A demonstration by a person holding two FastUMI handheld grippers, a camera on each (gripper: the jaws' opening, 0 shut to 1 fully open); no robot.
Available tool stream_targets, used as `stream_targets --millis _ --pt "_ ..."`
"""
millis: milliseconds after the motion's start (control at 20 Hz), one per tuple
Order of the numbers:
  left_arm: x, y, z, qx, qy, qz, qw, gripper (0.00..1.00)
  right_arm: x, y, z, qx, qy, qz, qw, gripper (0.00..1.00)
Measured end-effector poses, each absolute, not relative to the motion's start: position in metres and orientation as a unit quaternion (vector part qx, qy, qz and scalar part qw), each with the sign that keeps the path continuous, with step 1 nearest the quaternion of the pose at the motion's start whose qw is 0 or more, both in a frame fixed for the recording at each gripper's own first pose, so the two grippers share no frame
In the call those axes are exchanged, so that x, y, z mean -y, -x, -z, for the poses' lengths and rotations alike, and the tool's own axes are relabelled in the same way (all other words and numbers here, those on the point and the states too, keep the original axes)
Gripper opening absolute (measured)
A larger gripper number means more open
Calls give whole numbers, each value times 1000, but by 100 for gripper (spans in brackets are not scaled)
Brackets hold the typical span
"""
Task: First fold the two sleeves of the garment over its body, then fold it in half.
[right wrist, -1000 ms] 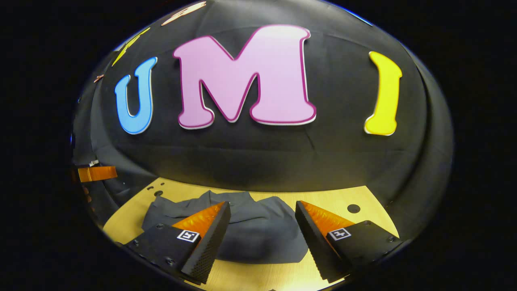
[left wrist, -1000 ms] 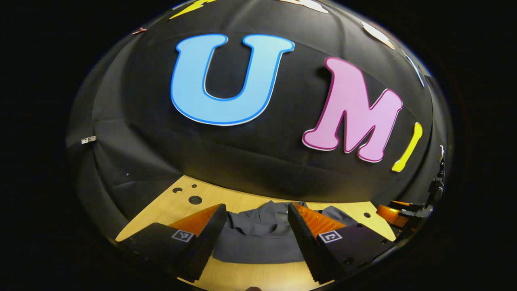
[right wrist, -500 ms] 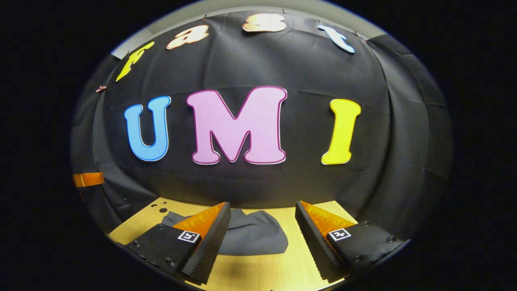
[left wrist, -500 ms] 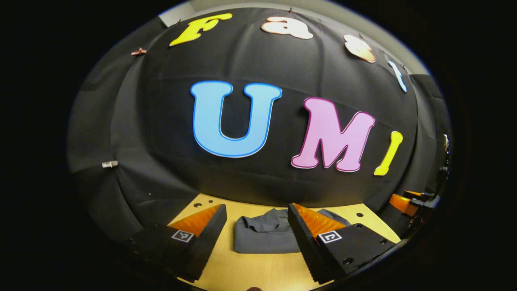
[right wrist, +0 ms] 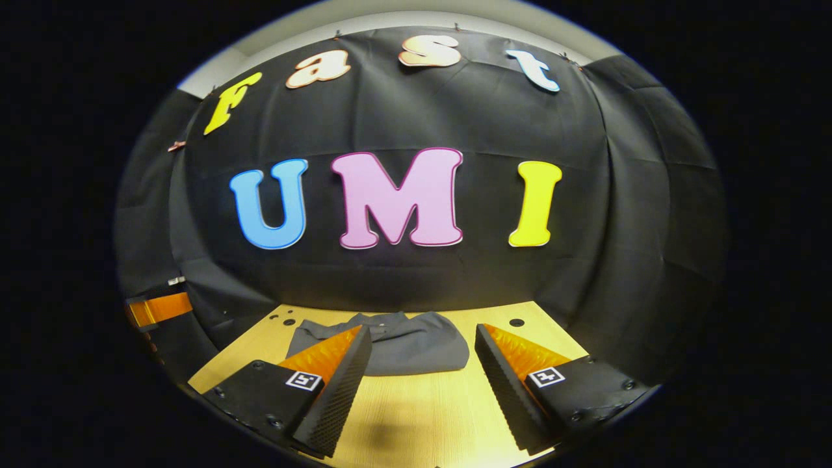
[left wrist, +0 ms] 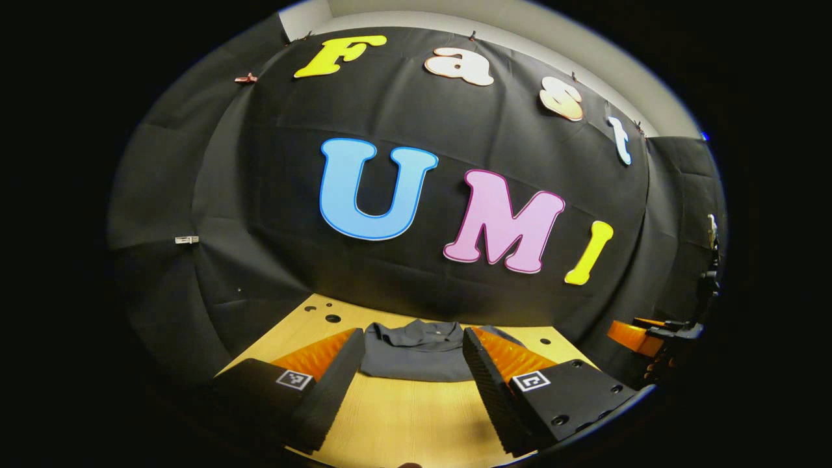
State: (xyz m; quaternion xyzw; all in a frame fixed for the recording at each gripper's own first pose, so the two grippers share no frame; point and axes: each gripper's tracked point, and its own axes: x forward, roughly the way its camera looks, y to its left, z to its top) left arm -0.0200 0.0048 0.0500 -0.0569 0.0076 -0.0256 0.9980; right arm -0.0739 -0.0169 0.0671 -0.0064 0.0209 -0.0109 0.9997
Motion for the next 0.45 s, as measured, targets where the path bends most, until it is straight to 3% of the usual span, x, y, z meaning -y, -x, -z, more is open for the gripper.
stream_targets --millis 450 --pt "19 35 -33 -7 37 46 998 96 -37 102 -44 -33 10 -29 999 99"
